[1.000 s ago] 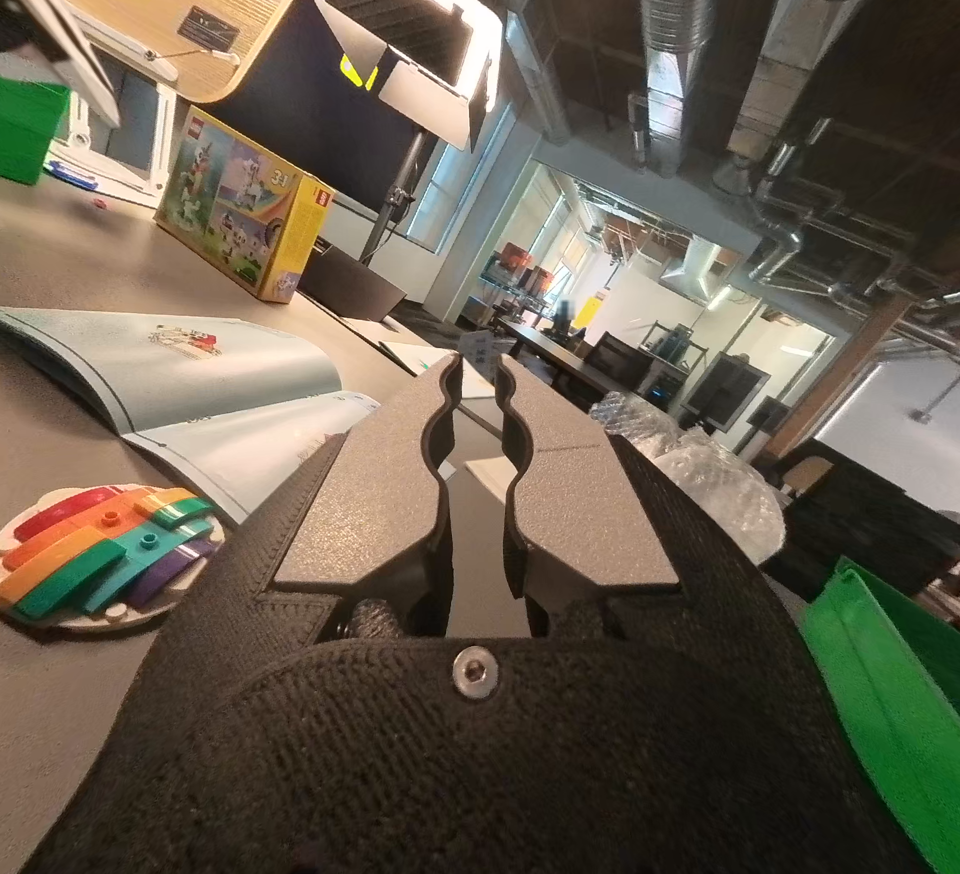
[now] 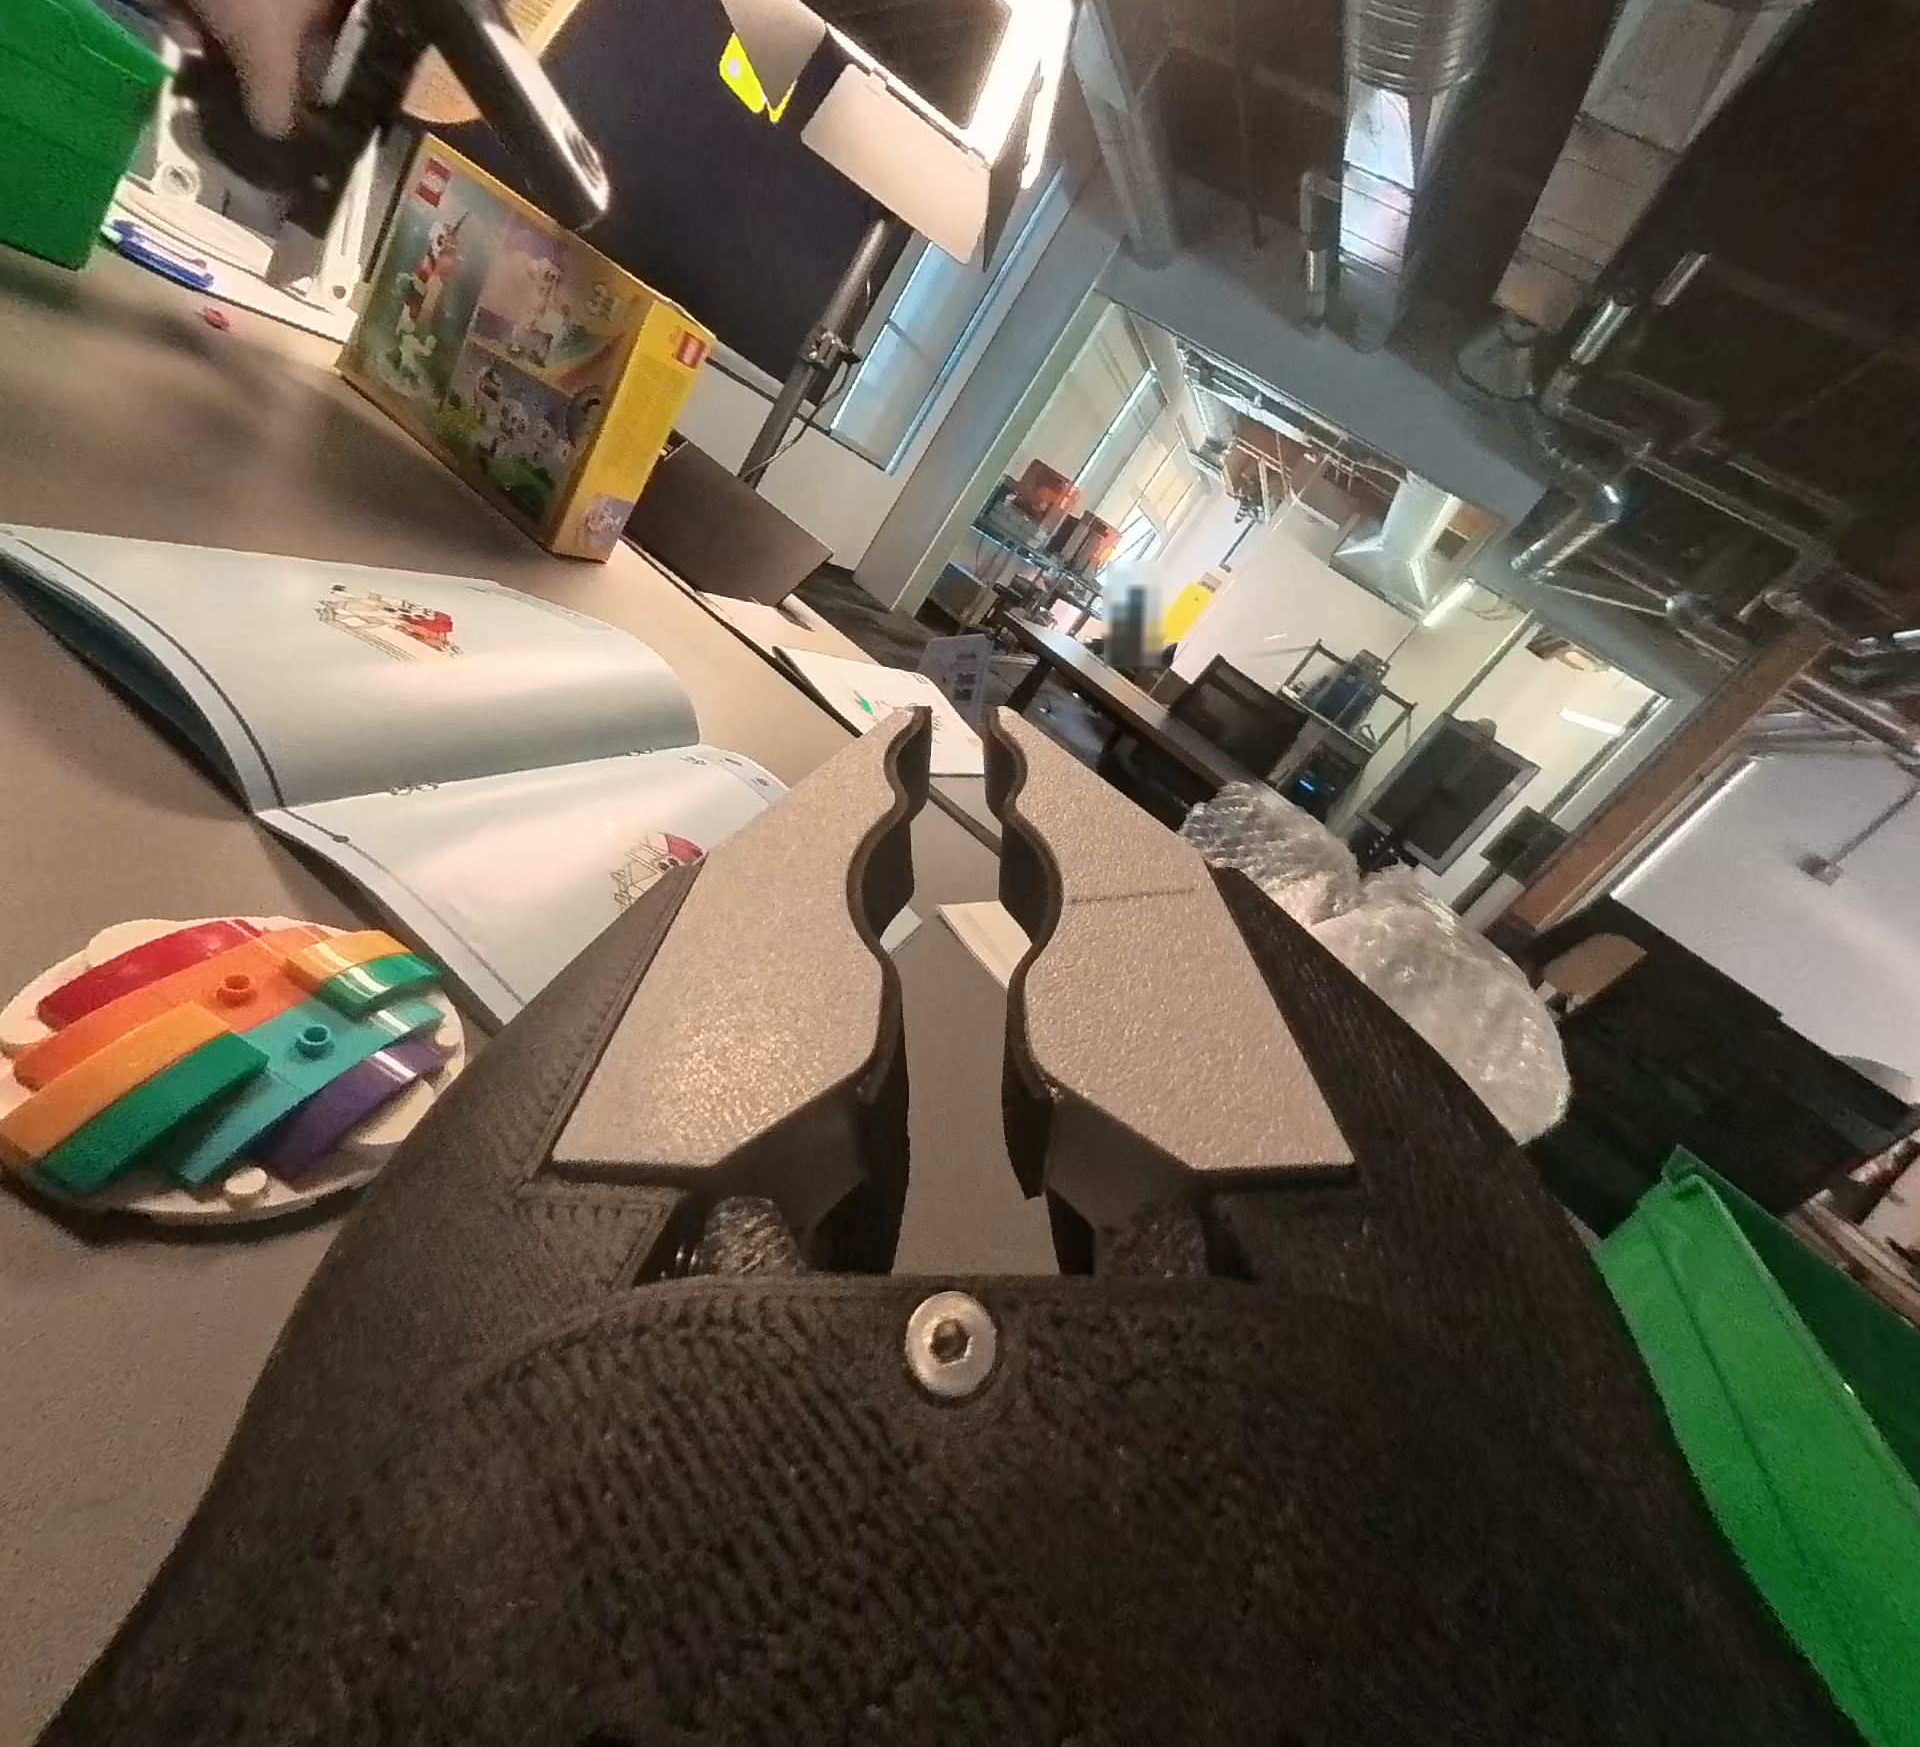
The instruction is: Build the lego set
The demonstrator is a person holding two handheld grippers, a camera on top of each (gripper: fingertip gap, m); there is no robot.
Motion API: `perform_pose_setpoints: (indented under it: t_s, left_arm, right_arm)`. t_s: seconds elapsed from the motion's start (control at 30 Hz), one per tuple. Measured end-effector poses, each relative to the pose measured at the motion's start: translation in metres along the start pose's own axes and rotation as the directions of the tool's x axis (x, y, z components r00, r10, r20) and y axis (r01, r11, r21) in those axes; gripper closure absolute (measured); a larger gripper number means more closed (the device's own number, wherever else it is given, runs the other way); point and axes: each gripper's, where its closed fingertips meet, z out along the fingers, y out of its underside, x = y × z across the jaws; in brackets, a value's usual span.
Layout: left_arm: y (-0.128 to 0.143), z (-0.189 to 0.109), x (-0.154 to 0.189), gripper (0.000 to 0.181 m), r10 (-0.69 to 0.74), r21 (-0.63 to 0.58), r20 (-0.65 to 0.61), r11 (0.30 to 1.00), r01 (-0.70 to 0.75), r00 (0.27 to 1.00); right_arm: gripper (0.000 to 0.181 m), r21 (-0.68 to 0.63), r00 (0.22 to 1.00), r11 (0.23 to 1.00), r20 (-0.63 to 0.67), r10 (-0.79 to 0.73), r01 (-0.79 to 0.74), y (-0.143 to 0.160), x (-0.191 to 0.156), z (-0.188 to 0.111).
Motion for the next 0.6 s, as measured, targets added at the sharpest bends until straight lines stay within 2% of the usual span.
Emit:
perform_pose_setpoints:
  t_s: [0.03, 0.2, 0.33, 0.6]
  left_arm:
    - [0.0, 0.002, 0.001, 0.181, 0.006, 0.023, 0.023, 1.0, -0.006, 1.0]
    - [0.005, 0.014, -0.007, 0.181, -0.013, 0.032, 0.158, 0.999, 0.008, 0.987]
    - [0.008, 0.025, 0.001, 0.181, -0.034, -0.018, 0.112, 0.999, 0.036, 0.993]
    - [0.012, 0.038, -0.002, 0.181, -0.047, -0.055, 0.12, 0.997, 0.054, 0.992]
  right_arm:
    - [0.174, 0.001, 1.0, 1.0, 0.002, -0.002, 0.002, 0.0, -0.001, 0.0]
    - [0.174, -0.001, 1.0, 1.0, 0.012, -0.018, 0.018, -0.001, -0.004, 0.0]
    - [0.174, -0.002, 1.0, 1.0, 0.012, -0.019, 0.019, -0.001, -0.004, 0.0]
    - [0.174, 0.001, 1.0, 1.0, 0.017, -0.02, 0.02, -0.002, -0.005, 0.0]
